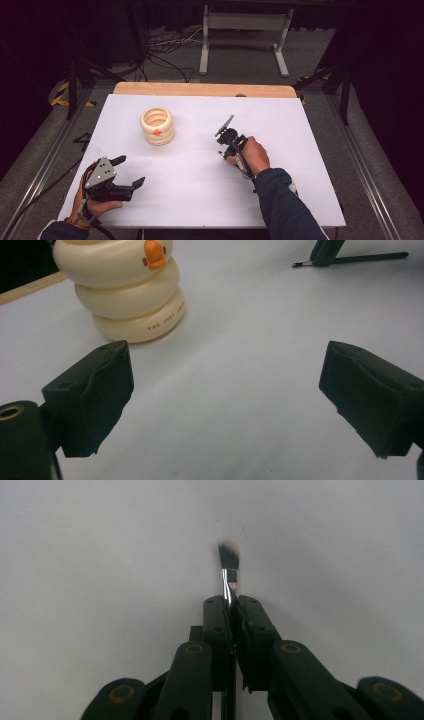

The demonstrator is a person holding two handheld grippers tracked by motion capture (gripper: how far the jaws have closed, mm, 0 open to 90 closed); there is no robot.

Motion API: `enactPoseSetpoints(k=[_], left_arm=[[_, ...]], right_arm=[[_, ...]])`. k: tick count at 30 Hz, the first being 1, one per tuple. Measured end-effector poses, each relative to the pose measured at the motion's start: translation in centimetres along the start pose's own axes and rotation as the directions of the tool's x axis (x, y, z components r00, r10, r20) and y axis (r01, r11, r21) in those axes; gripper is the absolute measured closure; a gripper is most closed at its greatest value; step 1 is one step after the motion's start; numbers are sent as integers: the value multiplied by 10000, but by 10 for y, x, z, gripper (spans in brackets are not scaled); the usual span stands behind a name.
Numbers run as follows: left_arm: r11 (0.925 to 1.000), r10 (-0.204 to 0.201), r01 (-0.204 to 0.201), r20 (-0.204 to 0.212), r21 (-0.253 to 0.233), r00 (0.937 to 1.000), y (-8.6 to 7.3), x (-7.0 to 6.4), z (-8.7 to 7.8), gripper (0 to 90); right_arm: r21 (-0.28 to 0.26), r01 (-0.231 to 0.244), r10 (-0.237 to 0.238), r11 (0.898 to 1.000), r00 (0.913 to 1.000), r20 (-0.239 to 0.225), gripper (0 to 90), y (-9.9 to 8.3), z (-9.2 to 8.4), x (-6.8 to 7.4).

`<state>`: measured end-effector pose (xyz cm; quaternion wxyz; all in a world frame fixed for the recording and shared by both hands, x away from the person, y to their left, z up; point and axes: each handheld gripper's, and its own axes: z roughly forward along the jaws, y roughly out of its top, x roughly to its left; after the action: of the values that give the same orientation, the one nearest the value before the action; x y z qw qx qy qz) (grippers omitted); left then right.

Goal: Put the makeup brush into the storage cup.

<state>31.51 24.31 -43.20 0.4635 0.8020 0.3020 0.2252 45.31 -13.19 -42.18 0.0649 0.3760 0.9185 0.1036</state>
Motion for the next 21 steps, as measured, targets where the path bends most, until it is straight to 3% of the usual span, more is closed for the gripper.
enactPoseSetpoints(k=[4,10,14,17,19,21], left_arm=[[10000,-13,13,65,-13,10000,0,-1,1,81],[10000,-73,74,223,-42,9997,1,-2,1,82],[9999,-88,90,267,-71,9996,2,-2,1,82],[9999,-60,63,334,-107,9994,3,-3,2,83],[9997,-134,141,374,-192,9992,4,-3,2,85],[9993,-177,193,486,-331,9987,7,-3,2,85]], right_arm=[[-283,-65,64,9996,10000,-36,843,-4,-2,1],[-1620,-222,186,9865,9995,-237,844,-17,-24,-5],[-2865,-324,204,9575,9988,-449,845,-33,-46,-8],[-3832,-368,147,9229,9981,-603,845,-48,-59,-10],[-4188,-424,216,9071,9983,-542,845,-56,-63,-10],[-4722,-420,177,8805,9983,-558,845,-64,-68,-10]])
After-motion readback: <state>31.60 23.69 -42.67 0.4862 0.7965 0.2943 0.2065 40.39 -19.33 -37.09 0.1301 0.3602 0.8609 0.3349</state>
